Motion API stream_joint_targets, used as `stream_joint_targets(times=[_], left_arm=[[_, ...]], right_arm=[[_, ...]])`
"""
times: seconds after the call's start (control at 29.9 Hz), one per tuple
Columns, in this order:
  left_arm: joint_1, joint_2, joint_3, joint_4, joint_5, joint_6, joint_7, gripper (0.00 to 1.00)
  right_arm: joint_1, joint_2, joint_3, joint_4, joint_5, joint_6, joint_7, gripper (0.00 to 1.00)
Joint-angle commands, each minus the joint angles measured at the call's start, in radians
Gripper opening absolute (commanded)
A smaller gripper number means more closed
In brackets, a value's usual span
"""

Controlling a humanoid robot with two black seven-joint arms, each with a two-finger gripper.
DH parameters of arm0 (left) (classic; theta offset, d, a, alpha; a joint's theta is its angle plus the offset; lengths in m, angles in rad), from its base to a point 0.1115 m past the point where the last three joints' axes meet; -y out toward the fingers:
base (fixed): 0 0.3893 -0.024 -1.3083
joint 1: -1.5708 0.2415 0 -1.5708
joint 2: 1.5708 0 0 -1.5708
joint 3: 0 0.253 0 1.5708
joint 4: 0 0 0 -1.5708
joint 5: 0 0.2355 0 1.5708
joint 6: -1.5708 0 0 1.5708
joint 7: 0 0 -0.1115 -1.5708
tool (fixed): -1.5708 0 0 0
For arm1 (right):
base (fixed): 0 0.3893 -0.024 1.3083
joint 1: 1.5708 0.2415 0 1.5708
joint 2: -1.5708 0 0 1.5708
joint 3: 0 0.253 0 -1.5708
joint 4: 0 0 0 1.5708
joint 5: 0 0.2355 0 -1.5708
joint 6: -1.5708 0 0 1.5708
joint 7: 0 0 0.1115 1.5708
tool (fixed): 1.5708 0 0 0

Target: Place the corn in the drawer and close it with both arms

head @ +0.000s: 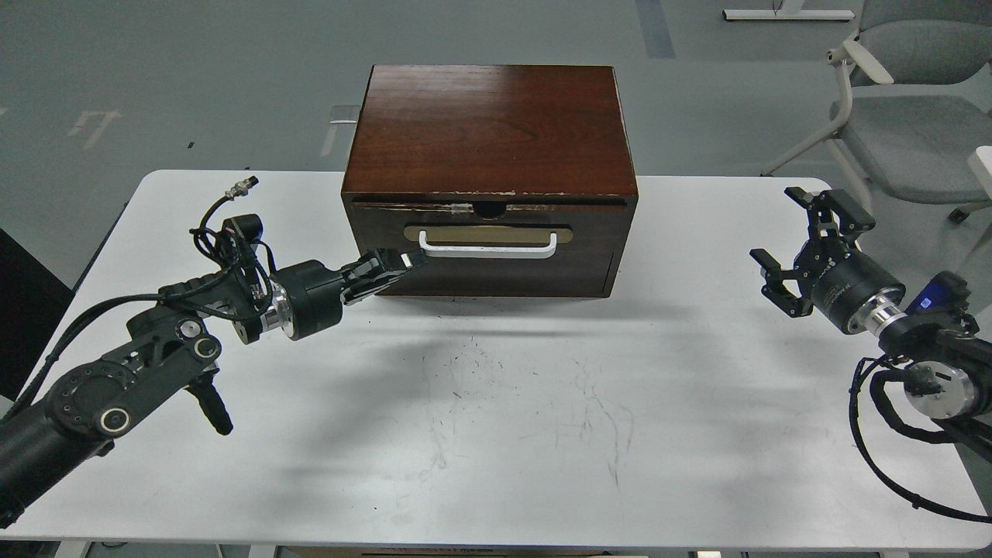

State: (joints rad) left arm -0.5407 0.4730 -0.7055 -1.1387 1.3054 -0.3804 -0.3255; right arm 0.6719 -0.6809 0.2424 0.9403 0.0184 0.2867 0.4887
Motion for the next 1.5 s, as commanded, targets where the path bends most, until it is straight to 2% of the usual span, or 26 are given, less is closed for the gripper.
stream_joint_targets(times=[0.0, 0.27, 0.37, 0.47, 0.6, 0.63, 0.67, 0.74, 0.77, 0.8, 1.07, 1.2, 1.34, 1.47], left_arm=[[-0.011, -0.008, 0.001, 0.016, 0.0, -0.002, -0.001, 0.0], [-0.013, -0.007, 0.017, 0.014, -0.003, -0.006, -0.006, 0.0], [-0.001, 0.009, 0.02, -0.01, -0.011, -0.05, -0.015, 0.0], [0.019, 0.047, 0.017, -0.064, -0.047, -0.108, -0.043, 0.0], [0.042, 0.111, 0.012, -0.145, -0.147, -0.108, -0.089, 0.01], [0.047, 0.139, 0.008, -0.174, -0.213, -0.108, -0.105, 0.15], [0.051, 0.165, 0.005, -0.191, -0.286, -0.108, -0.118, 0.37], [0.053, 0.191, 0.0, -0.202, -0.365, -0.108, -0.129, 0.63], [0.053, 0.214, -0.003, -0.205, -0.444, -0.108, -0.136, 0.91], [0.053, 0.223, -0.006, -0.205, -0.481, -0.108, -0.139, 1.0], [0.1, 0.253, -0.098, -0.136, -0.751, -0.108, -0.158, 1.0], [0.142, 0.245, -0.103, -0.086, -0.772, -0.108, -0.158, 1.0], [0.205, 0.199, -0.169, -0.035, -0.772, -0.108, -0.149, 1.0], [0.226, 0.176, -0.19, -0.03, -0.772, -0.108, -0.142, 1.0]], right_arm=[[0.0, 0.0, 0.0, 0.0, 0.0, 0.0, 0.0, 1.0], [0.0, 0.0, 0.001, 0.0, 0.0, -0.001, 0.0, 1.0], [0.0, 0.0, 0.001, 0.0, 0.0, 0.0, 0.0, 1.0], [0.0, 0.0, 0.001, 0.0, 0.0, -0.001, 0.0, 1.0], [0.0, 0.0, 0.005, 0.0, 0.0, 0.0, 0.0, 1.0], [0.0, 0.0, 0.008, 0.0, 0.0, 0.0, 0.0, 1.0], [0.002, 0.001, 0.009, 0.002, 0.0, 0.0, 0.0, 1.0], [0.003, 0.004, 0.008, 0.002, 0.0, 0.0, 0.0, 1.0], [0.005, 0.009, 0.008, 0.002, 0.0, -0.003, 0.0, 1.0], [0.006, 0.011, 0.008, 0.0, 0.0, -0.003, 0.0, 1.0], [0.011, 0.046, 0.024, -0.002, 0.0, -0.009, 0.0, 1.0], [0.003, 0.046, 0.055, -0.008, 0.0, -0.011, 0.0, 1.0], [0.0, 0.046, 0.055, -0.009, 0.002, -0.009, 0.0, 1.0], [-0.012, 0.046, 0.055, -0.009, 0.002, -0.009, 0.0, 1.0]])
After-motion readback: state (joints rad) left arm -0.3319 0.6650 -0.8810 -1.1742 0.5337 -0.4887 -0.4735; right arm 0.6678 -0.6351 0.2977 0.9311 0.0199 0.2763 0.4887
